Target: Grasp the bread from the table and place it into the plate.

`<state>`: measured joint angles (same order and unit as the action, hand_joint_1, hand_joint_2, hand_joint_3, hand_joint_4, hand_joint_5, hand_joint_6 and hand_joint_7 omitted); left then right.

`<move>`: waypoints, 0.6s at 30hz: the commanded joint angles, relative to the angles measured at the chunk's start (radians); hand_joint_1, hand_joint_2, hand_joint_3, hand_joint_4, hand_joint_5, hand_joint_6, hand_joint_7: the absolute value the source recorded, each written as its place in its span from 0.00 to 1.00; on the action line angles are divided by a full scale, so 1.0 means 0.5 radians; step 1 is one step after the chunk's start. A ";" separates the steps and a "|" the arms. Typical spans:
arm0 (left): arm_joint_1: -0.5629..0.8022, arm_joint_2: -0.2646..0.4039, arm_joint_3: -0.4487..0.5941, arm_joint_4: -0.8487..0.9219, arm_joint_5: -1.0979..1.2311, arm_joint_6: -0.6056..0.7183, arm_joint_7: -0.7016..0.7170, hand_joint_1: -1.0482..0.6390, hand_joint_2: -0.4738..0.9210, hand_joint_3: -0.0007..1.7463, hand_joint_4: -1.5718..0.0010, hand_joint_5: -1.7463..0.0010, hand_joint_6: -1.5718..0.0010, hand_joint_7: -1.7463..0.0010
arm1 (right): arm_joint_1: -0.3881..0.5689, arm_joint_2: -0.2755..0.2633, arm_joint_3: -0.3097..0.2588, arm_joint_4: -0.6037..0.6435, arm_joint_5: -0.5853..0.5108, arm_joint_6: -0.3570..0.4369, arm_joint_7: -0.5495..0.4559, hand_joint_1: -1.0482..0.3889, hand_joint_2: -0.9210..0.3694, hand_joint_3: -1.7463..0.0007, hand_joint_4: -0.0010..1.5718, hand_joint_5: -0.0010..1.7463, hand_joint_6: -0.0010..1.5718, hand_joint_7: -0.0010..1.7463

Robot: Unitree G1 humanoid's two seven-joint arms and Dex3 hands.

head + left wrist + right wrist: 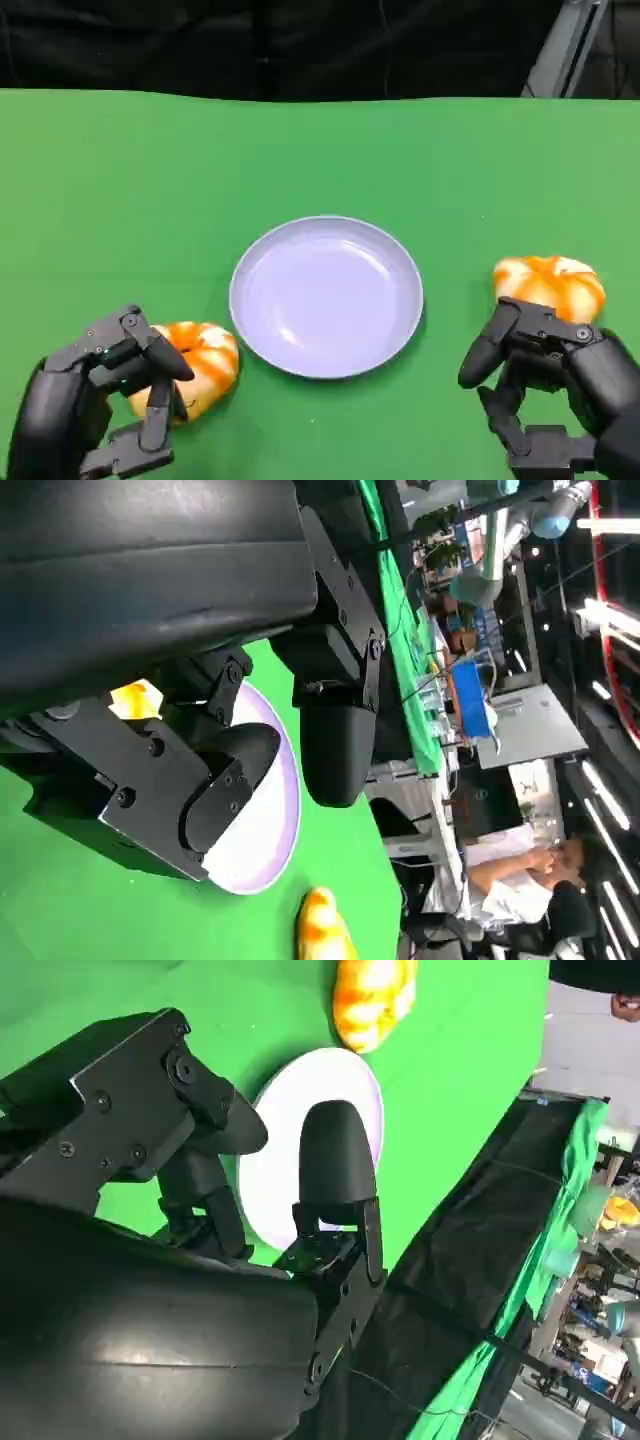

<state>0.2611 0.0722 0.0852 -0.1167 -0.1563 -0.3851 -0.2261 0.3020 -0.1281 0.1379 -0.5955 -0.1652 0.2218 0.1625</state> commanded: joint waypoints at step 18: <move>-0.001 0.014 0.015 -0.011 -0.064 0.000 -0.024 0.64 0.70 0.72 0.50 0.16 0.50 0.27 | 0.007 -0.013 0.000 -0.029 0.006 0.010 -0.003 0.76 0.35 0.33 0.48 0.93 0.43 0.81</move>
<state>0.2599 0.0722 0.0882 -0.1152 -0.1661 -0.3867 -0.2264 0.3022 -0.1281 0.1388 -0.5965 -0.1679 0.2215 0.1624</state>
